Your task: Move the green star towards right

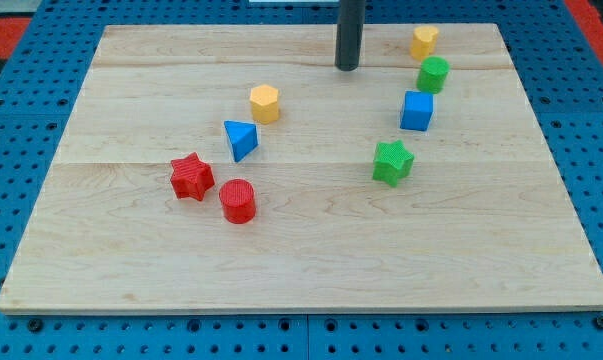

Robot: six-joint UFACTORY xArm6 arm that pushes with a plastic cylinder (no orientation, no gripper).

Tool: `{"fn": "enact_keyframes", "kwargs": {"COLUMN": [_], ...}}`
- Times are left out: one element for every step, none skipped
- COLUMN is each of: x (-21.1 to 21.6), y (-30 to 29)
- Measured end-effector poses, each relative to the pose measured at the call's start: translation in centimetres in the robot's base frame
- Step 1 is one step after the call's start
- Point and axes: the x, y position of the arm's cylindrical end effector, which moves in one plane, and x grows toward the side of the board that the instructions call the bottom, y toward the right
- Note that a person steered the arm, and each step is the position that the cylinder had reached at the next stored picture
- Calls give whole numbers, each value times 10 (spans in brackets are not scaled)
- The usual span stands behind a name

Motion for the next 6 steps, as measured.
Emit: {"fn": "enact_keyframes", "kwargs": {"x": [45, 80, 120, 140, 156, 167], "y": [-3, -26, -28, -9, 17, 46]}}
